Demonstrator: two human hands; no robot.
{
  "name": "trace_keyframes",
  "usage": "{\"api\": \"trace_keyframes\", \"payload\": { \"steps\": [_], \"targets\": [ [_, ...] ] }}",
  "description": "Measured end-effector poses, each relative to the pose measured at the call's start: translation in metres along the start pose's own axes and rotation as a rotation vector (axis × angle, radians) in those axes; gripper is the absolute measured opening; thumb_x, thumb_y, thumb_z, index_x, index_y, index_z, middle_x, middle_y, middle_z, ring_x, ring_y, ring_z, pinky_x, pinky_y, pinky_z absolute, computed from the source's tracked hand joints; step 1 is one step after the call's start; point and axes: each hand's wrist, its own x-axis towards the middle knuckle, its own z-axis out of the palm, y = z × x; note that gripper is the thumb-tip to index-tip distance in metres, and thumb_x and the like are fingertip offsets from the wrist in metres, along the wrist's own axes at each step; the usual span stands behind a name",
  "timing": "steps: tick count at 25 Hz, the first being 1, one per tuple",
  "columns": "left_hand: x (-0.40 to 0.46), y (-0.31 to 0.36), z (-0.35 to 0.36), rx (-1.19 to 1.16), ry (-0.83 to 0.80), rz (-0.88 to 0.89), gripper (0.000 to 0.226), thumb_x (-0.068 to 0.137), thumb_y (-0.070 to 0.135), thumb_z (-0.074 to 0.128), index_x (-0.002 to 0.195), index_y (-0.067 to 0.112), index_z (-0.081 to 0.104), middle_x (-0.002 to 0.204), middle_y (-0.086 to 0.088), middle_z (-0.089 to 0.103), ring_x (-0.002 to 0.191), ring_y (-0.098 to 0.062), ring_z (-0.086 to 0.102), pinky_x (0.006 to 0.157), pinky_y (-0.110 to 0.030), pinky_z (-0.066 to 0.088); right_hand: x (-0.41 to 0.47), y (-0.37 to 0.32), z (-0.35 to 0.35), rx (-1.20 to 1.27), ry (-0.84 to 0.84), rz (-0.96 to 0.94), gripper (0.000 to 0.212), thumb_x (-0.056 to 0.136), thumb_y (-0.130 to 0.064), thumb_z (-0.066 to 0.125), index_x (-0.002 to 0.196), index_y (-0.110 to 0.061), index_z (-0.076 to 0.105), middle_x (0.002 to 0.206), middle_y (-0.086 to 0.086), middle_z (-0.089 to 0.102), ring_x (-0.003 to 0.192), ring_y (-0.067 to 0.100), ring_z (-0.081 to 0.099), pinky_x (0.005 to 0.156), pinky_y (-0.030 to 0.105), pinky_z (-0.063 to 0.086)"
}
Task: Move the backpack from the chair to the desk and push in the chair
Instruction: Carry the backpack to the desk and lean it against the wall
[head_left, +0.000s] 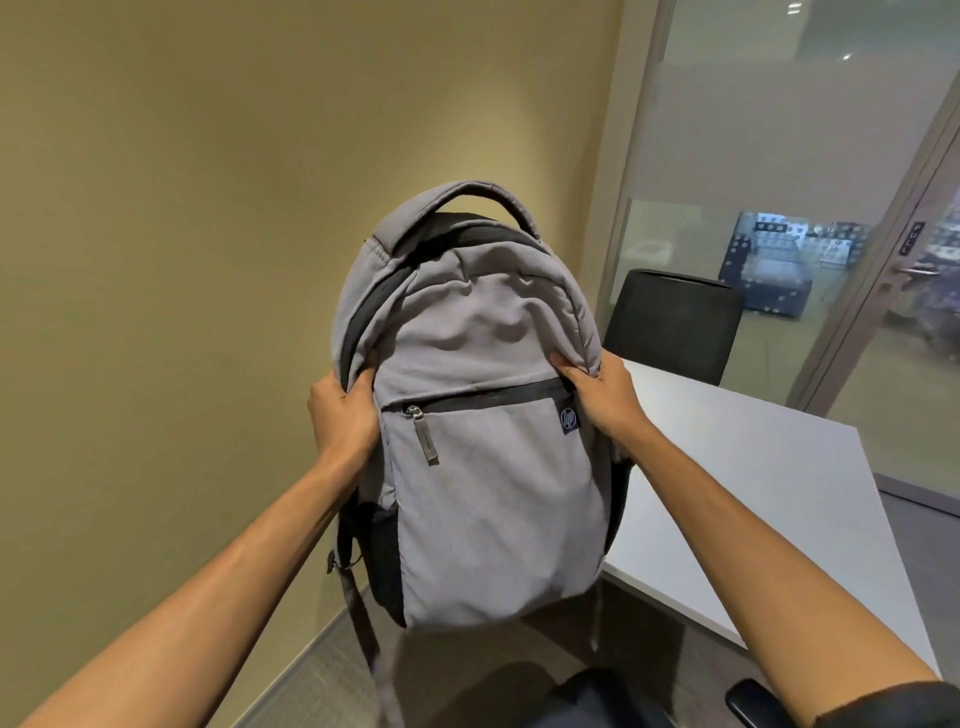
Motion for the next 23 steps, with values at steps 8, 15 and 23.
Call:
{"api": "trace_keyframes", "payload": {
  "steps": [8,15,23],
  "targets": [
    [0.144,-0.084,0.051,-0.041,-0.105,-0.023,0.023,0.091,0.023,0.058,0.107,0.012,0.071,0.101,0.002,0.072,0.094,-0.015,0.065,0.078,-0.028,0.048,0.132,0.048,0.093,-0.085,0.064,0.091,0.028,0.088,-0.042,0.065,0.109,-0.024,0.065,0.103,-0.004,0.069,0.099,0.020,0.065,0.094,0.048,0.053],
    [0.241,-0.151,0.093,-0.050,-0.083,-0.098,0.039,0.096,0.036,0.054,0.123,0.008,0.061,0.118,-0.007,0.068,0.108,-0.023,0.062,0.095,-0.037,0.050,0.253,0.084,0.181,-0.212,0.087,0.190,0.066,0.074,-0.069,0.056,0.118,-0.020,0.063,0.112,0.004,0.069,0.103,0.032,0.064,0.093,0.054,0.052],
    [0.300,-0.218,0.142,-0.034,-0.020,-0.216,0.042,0.099,0.032,0.048,0.133,0.006,0.053,0.134,-0.011,0.059,0.125,-0.025,0.053,0.095,-0.019,0.035,0.354,0.129,0.242,-0.430,-0.003,0.231,0.054,0.089,-0.060,0.053,0.118,-0.016,0.060,0.112,0.009,0.068,0.097,0.034,0.062,0.086,0.048,0.051]
  ]
}}
